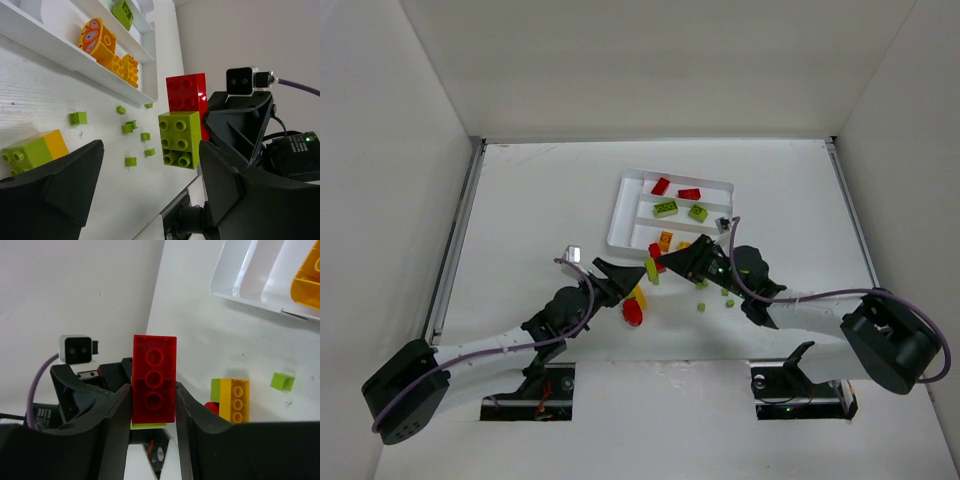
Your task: Sort the legos into containers by color
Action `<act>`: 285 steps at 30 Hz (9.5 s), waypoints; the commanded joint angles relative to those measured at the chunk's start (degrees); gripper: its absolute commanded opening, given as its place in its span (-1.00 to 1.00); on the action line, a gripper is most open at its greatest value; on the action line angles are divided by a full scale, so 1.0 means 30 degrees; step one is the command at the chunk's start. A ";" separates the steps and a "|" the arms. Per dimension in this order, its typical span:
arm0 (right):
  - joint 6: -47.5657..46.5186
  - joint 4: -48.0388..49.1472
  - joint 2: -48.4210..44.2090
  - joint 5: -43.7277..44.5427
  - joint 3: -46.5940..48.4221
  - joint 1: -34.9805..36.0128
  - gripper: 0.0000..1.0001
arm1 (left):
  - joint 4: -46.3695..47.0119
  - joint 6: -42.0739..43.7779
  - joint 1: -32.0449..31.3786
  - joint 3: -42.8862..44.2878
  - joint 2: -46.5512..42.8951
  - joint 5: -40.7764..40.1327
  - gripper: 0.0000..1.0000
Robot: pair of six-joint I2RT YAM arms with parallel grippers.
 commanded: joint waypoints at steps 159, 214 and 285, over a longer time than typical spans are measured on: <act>-0.4401 -0.9907 -1.0503 1.0027 -0.1717 -0.5962 -0.30 | -0.9010 1.2833 0.1318 2.7870 2.3039 0.1999 0.01; -0.9267 -1.7083 0.9656 0.9352 1.2787 0.6551 0.25 | -1.4928 0.3428 0.3106 0.0207 -0.7728 -0.1345 0.13; -0.4374 -1.2397 0.5524 0.5368 1.0473 0.4295 -0.03 | -0.1128 0.2344 -0.0966 -0.1698 -0.1314 -0.2249 -0.50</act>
